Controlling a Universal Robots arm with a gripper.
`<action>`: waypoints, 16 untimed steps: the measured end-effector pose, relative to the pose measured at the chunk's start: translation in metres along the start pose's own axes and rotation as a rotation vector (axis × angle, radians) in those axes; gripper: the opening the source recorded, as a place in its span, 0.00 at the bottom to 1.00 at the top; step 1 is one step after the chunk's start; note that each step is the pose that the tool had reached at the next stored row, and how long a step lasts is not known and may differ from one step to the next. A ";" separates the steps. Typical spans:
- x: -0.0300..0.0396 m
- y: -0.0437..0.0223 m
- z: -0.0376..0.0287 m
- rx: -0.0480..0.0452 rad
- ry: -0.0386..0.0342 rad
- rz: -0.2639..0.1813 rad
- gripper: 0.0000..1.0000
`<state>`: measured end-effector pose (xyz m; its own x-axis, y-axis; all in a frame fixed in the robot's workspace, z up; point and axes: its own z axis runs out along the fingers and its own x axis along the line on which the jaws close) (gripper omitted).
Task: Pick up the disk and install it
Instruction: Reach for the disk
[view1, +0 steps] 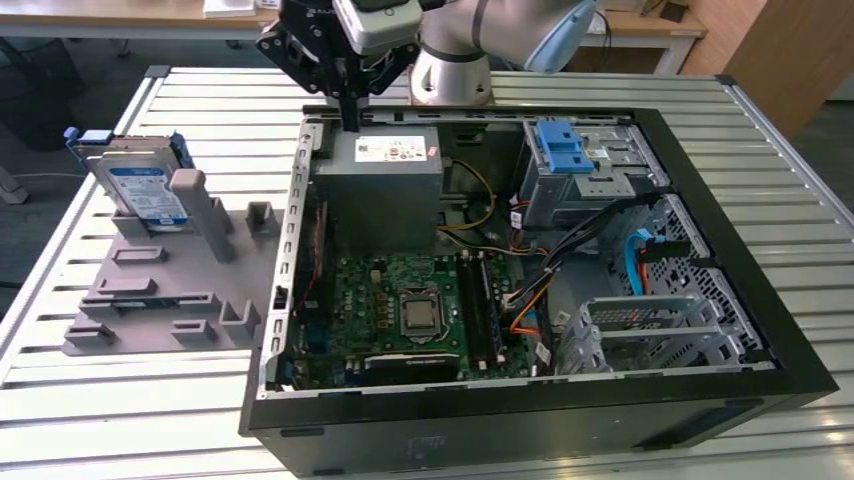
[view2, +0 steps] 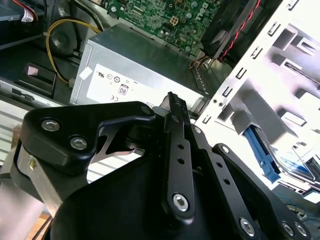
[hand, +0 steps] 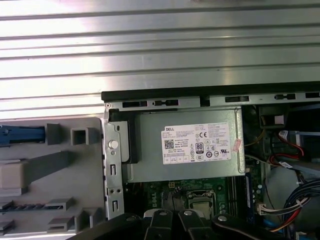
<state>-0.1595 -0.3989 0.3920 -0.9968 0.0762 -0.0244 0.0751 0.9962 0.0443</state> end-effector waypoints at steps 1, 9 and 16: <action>0.0003 0.0000 0.0000 0.0000 0.0000 0.000 0.11; 0.0025 -0.0002 0.0000 0.0000 0.0000 0.000 0.11; 0.0043 -0.0003 0.0001 -0.0001 0.0000 0.000 0.11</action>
<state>-0.1638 -0.3989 0.3918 -0.9968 0.0762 -0.0244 0.0751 0.9962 0.0444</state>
